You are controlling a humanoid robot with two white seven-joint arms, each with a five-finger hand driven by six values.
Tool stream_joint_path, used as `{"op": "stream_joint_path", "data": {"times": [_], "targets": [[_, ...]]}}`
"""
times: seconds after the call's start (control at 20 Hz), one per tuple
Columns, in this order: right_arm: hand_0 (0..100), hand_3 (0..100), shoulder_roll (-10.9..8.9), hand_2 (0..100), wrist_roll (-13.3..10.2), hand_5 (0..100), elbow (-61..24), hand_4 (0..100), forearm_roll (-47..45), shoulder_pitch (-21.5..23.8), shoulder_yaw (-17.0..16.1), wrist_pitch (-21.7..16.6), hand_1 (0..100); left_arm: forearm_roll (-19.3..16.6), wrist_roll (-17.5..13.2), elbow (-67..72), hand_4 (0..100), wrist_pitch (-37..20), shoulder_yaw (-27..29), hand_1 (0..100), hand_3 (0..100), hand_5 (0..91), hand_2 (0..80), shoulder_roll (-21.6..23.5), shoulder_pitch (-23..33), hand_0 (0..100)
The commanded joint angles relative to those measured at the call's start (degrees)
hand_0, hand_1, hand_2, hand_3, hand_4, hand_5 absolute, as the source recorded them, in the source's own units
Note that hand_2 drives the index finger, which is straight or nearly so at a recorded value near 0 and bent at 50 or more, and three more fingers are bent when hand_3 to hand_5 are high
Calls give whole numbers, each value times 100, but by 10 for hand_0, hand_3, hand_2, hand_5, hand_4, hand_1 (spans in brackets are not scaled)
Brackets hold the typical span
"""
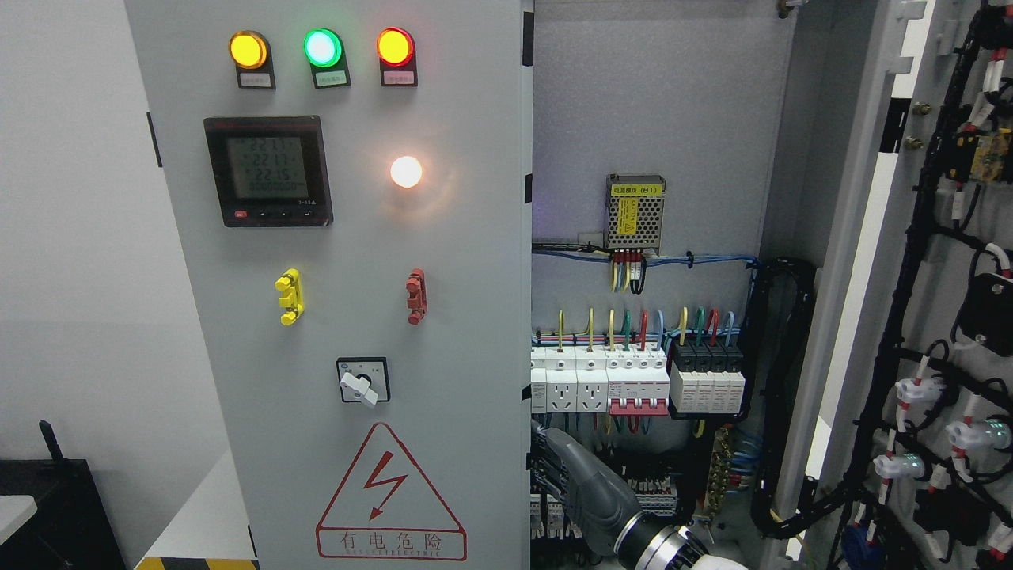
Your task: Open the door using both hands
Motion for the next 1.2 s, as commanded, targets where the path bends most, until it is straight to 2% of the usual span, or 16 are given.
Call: {"op": "stream_joint_path", "data": {"times": [0.0,0.2,0.35,0.95,1.15], "targets": [[382,0,89,0,74,0,15,0,-3,-8,1,13,0,0,3,0,0,6,-96,0,0,0,0,0,0,0],[382,0,89,0,82,0,6,0,-12,-8,1,13,0,0,3,0,0,-3,-88,0,0,0,0,0,0,0],[382,0,89,0,275,0,6,0,-108,-8,18,22,0,0,3,0,0,6,-88,0,0,0,0,-9,0,0],[382,0,89,0,302,0,-2,0,-126,1,1,22,0,0,3,0,0,-2,-96,0,0,0,0,0,0,0],[382,0,89,0,433,0,-46,0,-196,54,45,-22,0,0,3,0,0,-3,-88,0,0,0,0,0,0,0]]}}
